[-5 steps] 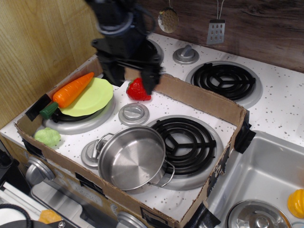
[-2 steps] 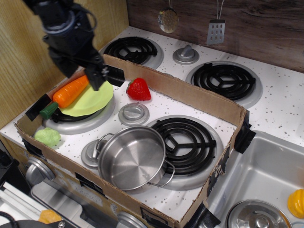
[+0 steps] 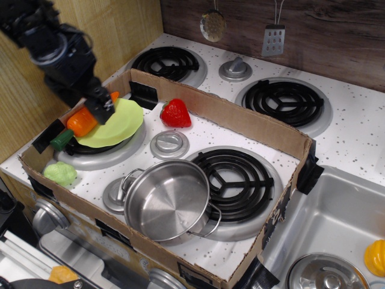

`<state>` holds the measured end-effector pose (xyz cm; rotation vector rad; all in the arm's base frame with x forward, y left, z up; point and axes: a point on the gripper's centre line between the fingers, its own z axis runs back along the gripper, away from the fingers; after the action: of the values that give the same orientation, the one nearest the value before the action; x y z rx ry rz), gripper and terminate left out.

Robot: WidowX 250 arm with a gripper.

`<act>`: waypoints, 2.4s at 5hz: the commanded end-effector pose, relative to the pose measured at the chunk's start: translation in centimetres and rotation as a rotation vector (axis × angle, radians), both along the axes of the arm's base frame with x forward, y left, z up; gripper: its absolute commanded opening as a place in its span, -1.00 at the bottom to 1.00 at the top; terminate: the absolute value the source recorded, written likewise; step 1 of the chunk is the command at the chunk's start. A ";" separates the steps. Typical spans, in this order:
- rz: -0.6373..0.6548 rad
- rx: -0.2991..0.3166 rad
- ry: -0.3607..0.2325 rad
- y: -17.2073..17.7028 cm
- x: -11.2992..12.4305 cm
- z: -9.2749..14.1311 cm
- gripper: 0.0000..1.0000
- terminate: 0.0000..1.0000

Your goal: Take carrot off plate

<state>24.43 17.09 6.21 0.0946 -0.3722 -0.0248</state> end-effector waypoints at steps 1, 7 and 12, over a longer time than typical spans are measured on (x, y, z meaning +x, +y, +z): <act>-0.002 0.001 -0.040 0.7 -0.5 -0.3 1.00 -1.00; -0.032 -0.070 -0.090 2.1 0.1 -3.1 1.00 -1.00; -0.046 0.006 0.049 -1.1 2.9 3.5 -1.00 -1.00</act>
<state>26.67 15.36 7.53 0.0439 -0.2657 -0.0496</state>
